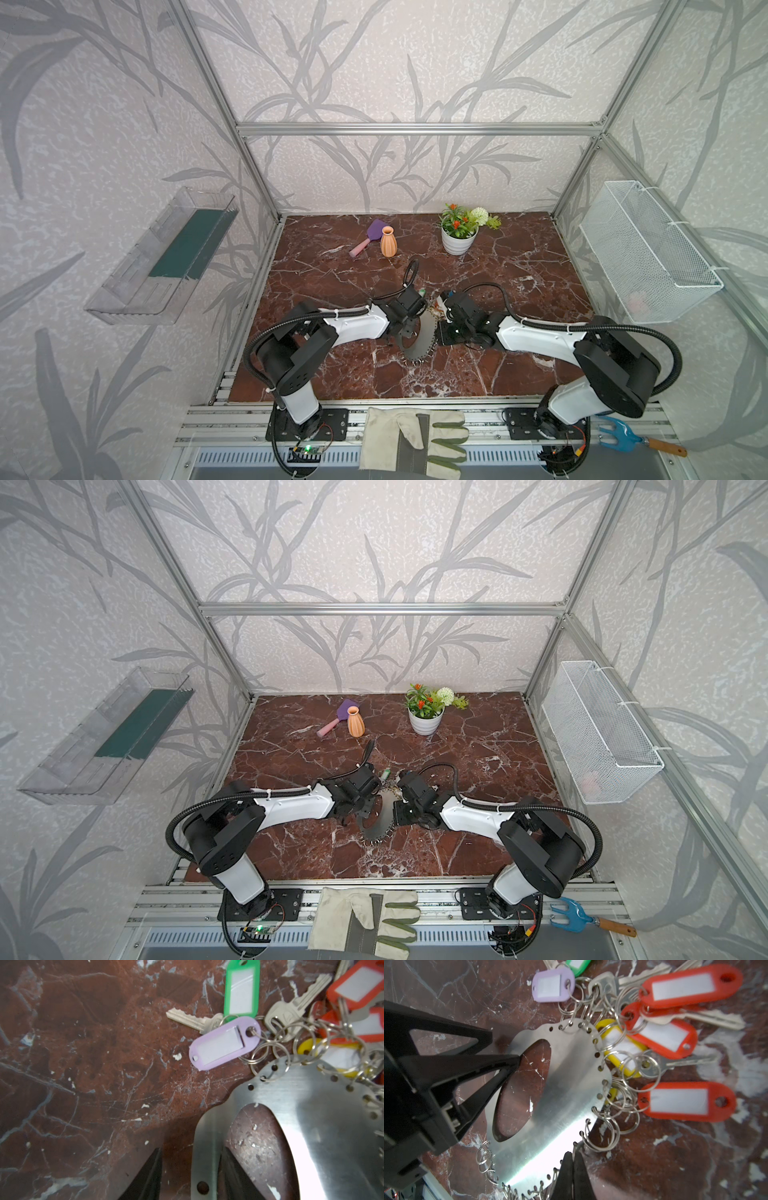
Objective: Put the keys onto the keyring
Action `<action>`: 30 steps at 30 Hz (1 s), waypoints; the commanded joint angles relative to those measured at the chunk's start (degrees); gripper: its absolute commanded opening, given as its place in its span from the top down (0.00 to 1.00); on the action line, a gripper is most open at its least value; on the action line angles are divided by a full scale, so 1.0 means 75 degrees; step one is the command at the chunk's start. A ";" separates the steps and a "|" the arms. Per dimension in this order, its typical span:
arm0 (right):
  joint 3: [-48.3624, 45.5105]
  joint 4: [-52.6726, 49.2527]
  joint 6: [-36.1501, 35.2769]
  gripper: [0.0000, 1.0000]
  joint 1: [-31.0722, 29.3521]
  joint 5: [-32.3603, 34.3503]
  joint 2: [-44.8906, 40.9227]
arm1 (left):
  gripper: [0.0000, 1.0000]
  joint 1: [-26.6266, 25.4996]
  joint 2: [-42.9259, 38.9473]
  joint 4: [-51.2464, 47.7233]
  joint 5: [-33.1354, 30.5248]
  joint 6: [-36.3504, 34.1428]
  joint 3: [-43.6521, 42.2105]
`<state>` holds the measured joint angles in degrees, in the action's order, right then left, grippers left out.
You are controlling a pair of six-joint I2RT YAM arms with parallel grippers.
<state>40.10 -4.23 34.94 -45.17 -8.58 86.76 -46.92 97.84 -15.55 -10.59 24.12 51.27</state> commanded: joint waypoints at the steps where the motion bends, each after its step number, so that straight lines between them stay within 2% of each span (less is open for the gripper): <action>1: 0.0302 -0.0509 -0.0182 1.00 -0.0025 -0.0060 -0.0433 | 0.52 -0.0027 -0.0211 -0.0963 0.0433 0.0036 -0.0296; 9: 0.0593 -0.0964 0.0170 1.00 0.0479 -0.1110 -0.1047 | 0.51 -0.0026 -0.2040 -0.0827 0.0383 0.0044 -0.0427; 11: 0.0710 -0.1127 0.0535 1.00 0.0637 -0.1423 -0.1270 | 0.50 -0.0024 -0.2594 -0.0833 0.0230 0.0058 -0.0448; 17: 0.1620 -0.2388 0.0936 1.00 0.0923 -0.1498 -0.1722 | 0.48 -0.0026 -0.4596 -0.0164 0.0144 -0.0187 -0.0871; 20: 0.2283 -0.3181 0.1123 1.00 0.1016 -0.1237 -0.1728 | 0.48 -0.0038 -0.5545 0.0688 0.0350 -0.0489 -0.1340; 24: 0.3166 -0.4079 0.1635 1.00 0.1116 -0.0693 -0.1561 | 0.48 -0.0057 -0.6741 0.2535 0.1181 -0.1329 -0.2300; 28: 0.3713 -0.4406 0.2161 1.00 0.1275 -0.0678 -0.1467 | 0.50 -0.0109 -0.7051 0.3251 0.1664 -0.1927 -0.2613; 30: 0.3760 -0.4303 0.2502 1.00 0.1456 -0.0988 -0.1474 | 0.51 -0.0224 -0.6975 0.3414 0.1878 -0.2263 -0.2617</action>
<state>66.50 -33.82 48.97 -35.59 -15.05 75.70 -47.68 45.63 3.01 -0.71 12.95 32.03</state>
